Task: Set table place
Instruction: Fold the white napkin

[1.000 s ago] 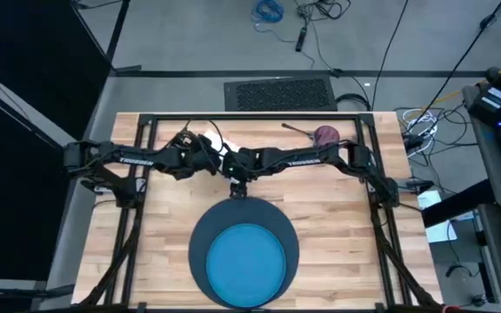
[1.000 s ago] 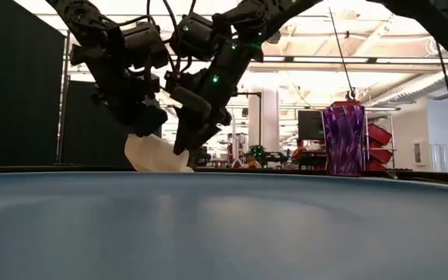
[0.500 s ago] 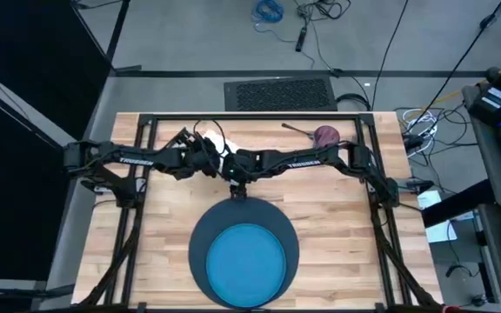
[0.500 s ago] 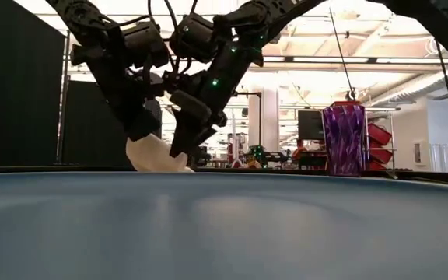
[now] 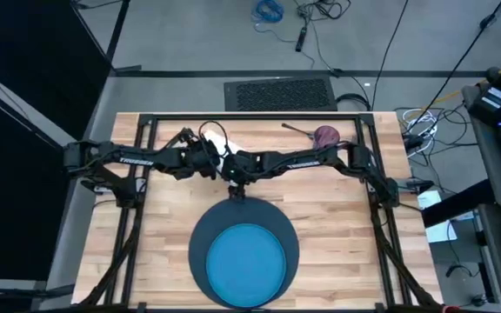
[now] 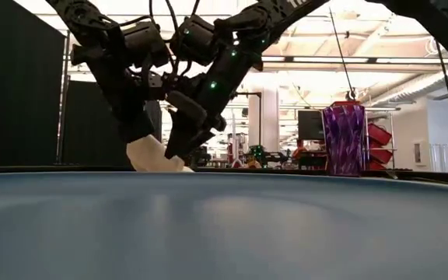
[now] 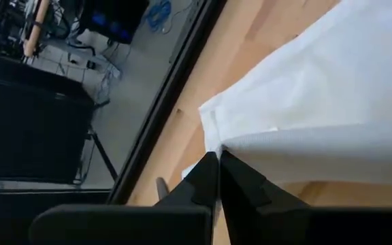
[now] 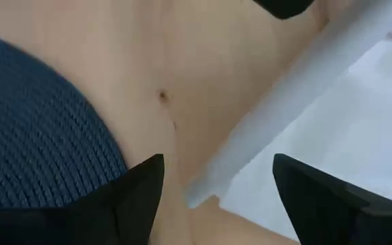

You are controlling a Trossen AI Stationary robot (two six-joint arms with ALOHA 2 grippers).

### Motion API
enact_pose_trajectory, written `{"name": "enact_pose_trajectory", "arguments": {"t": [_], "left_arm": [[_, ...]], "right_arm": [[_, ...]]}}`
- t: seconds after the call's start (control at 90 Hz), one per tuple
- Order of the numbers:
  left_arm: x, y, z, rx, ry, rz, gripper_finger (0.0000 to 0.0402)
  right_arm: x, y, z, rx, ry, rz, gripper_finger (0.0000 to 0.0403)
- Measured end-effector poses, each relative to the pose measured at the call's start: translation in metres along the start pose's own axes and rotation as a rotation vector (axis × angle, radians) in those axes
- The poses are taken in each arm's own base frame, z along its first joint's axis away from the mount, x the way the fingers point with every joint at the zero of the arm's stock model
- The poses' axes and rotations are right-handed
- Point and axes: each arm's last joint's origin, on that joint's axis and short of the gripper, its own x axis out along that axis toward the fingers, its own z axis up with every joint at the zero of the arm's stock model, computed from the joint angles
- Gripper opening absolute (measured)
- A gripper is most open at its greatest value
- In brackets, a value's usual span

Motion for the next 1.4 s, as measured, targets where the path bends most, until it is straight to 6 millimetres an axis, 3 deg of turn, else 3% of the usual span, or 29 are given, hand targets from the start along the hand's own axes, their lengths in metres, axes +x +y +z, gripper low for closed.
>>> {"name": "enact_pose_trajectory", "arguments": {"t": [0.156, 0.256, 0.356, 0.489, 0.533, 0.922, 1.067, 1.4], "left_arm": [[0.000, 0.000, 0.001, -0.015, -0.012, -0.011, 0.0000], [0.000, 0.000, 0.002, -0.020, -0.016, -0.011, 0.0000], [0.000, 0.000, 0.002, -0.019, -0.016, -0.016, 0.0000], [0.000, 0.000, 0.002, -0.018, -0.015, -0.017, 0.0000], [0.000, 0.000, 0.002, -0.018, -0.015, -0.018, 0.0000], [0.000, -0.002, 0.002, -0.054, -0.018, -0.066, 0.0000], [-0.005, 0.003, 0.003, -0.093, -0.036, -0.056, 0.0000], [-0.017, 0.013, 0.003, -0.186, -0.058, -0.048, 0.0000]], "right_arm": [[0.017, 0.003, -0.009, -0.001, 0.035, 0.001, 0.0260], [0.019, 0.005, -0.010, -0.015, 0.041, 0.000, 0.0232], [0.019, 0.006, -0.011, -0.034, 0.044, -0.002, 0.0166], [0.019, 0.005, -0.011, -0.058, 0.050, -0.005, 0.0039], [0.019, 0.005, -0.011, -0.075, 0.049, -0.012, 0.0016], [0.002, 0.005, 0.004, -0.161, 0.114, -0.066, 0.0000], [-0.010, 0.001, 0.009, -0.201, 0.172, -0.176, 0.0000], [-0.029, -0.012, 0.024, -0.232, 0.210, -0.183, 0.0000]]}}
